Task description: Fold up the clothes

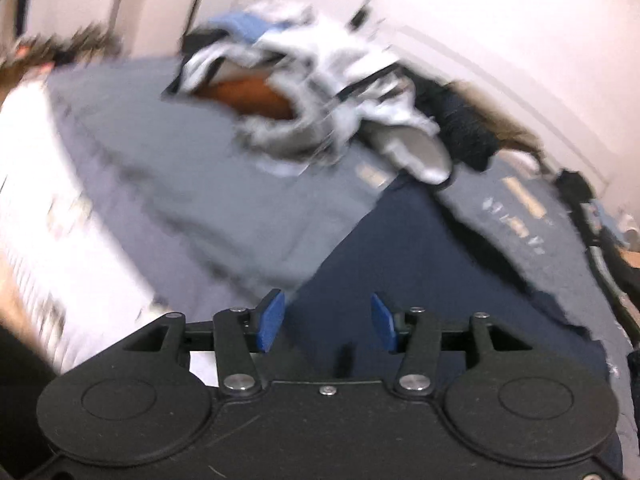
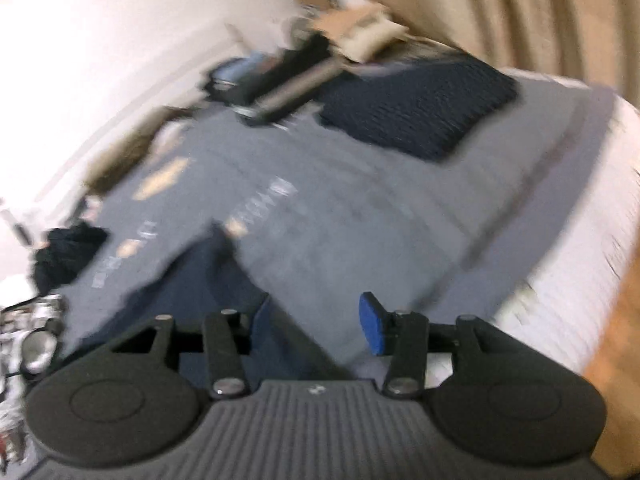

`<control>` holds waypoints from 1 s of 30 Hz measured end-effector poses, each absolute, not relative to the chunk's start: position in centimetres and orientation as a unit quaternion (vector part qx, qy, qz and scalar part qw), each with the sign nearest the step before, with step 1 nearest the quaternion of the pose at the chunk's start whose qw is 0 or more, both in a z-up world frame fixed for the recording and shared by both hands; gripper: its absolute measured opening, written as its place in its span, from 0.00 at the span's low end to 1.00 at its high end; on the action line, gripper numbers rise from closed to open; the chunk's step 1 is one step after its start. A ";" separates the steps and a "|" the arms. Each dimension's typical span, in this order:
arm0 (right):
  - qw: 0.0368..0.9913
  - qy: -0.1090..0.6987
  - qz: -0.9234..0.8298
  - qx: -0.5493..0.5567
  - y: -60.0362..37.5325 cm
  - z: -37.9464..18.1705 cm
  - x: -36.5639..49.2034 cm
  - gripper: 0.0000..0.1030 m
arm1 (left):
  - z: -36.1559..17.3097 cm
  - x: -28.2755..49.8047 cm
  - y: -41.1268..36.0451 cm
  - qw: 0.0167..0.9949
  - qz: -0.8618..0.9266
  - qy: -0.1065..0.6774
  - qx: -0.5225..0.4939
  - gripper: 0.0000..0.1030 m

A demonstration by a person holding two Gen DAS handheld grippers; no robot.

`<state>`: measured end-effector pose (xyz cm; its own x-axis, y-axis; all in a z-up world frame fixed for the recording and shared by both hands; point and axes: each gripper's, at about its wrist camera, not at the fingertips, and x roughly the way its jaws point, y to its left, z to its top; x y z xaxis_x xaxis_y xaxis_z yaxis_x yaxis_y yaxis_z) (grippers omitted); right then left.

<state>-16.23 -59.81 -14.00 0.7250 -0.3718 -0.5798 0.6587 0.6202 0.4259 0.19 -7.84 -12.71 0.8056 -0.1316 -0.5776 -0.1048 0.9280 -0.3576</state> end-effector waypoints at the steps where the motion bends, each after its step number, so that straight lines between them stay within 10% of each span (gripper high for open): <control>1: 0.881 0.220 -0.278 0.312 -59.8 -13.3 -15.7 0.46 | -12.1 0.5 -8.6 0.937 -0.022 0.302 -0.174 0.54; 30: 0.911 0.389 0.020 0.133 -50.8 -19.8 14.4 0.49 | -18.5 20.4 -24.2 0.918 -0.193 0.344 0.052 0.70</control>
<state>14.39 -50.82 -19.81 0.6963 0.1405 -0.7039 0.0660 0.9640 0.2578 20.42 -24.21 -18.49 0.6892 -0.3180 -0.6511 0.3895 0.9203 -0.0373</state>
